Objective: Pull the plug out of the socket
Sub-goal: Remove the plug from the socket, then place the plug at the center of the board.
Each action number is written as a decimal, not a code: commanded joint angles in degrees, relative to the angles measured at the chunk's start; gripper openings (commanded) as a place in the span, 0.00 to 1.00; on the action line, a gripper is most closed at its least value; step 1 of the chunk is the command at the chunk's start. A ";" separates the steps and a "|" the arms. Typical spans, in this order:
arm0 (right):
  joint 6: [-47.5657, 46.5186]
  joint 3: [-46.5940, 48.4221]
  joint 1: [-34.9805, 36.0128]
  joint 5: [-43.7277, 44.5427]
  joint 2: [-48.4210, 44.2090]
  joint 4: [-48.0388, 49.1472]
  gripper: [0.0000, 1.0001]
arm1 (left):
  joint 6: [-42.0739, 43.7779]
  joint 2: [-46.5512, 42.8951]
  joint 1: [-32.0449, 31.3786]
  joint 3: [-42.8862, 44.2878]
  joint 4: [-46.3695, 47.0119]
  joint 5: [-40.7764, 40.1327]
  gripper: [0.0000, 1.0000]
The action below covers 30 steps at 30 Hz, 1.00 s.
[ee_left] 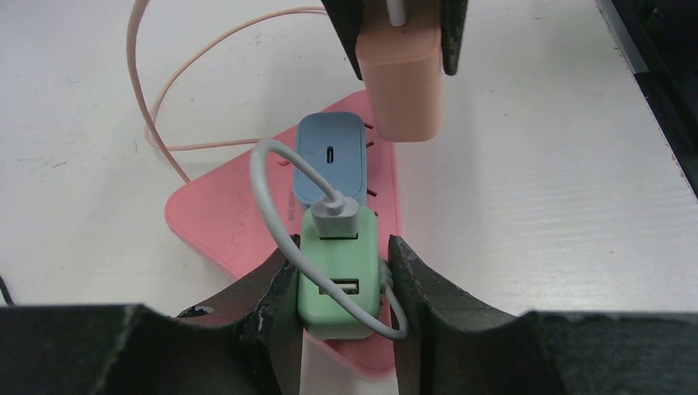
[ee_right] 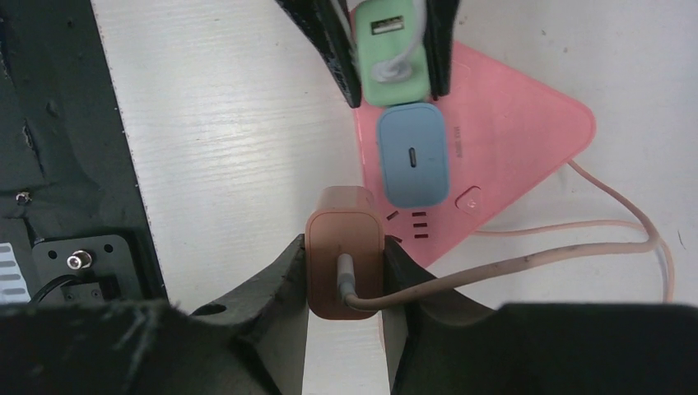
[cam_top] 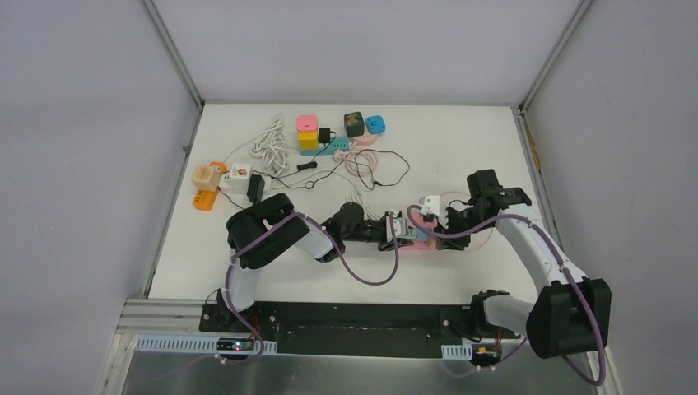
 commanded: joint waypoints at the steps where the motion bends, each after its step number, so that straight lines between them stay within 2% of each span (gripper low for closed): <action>1: 1.09 4.77 -3.33 -2.54 -0.30 -0.58 0.00 | 0.48 0.12 0.21 -0.68 -5.93 -0.39 0.00; 9: 7.65 8.39 -8.83 -3.04 -1.29 1.11 0.00 | -0.38 -0.29 0.26 -1.50 -3.78 -0.19 0.00; 15: 19.24 11.46 -9.86 7.12 0.10 12.03 0.00 | -0.40 -1.07 0.23 -2.71 -1.98 -0.11 0.00; 23: 24.57 26.17 -12.43 10.33 6.14 12.48 0.00 | -0.29 -1.53 0.28 -4.04 0.07 -0.24 0.00; 30: 26.36 43.01 -12.72 13.66 12.16 8.39 0.00 | -0.53 -2.48 0.17 -5.61 3.19 -0.33 0.00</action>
